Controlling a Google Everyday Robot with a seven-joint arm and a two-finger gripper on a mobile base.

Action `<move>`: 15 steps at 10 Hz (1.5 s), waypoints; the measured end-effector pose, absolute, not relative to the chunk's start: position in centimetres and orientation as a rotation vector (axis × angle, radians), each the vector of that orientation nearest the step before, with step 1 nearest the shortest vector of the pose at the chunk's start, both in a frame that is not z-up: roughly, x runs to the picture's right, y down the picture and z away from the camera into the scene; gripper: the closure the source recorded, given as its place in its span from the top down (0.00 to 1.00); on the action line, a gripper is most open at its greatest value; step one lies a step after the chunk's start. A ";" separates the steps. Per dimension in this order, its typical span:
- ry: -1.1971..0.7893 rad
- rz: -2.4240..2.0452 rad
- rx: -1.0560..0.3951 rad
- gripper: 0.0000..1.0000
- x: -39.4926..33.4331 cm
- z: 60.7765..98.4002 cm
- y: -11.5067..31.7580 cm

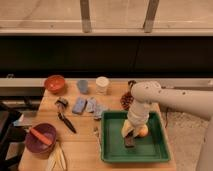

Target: Wipe tray with eraser

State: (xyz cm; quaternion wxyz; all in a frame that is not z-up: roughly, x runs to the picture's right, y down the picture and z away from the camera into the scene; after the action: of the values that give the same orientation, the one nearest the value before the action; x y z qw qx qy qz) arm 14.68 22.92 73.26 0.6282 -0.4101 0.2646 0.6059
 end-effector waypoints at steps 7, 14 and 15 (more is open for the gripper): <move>0.650 1.336 -0.946 0.06 11.5 75.7 23.5; 0.739 1.351 -0.953 0.06 12.0 78.2 25.0; 0.733 1.352 -0.953 0.06 11.7 78.3 24.8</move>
State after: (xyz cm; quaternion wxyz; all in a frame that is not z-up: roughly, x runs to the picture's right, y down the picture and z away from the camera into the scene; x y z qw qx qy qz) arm 11.74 24.77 78.27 0.6179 -0.4140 0.3187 0.5875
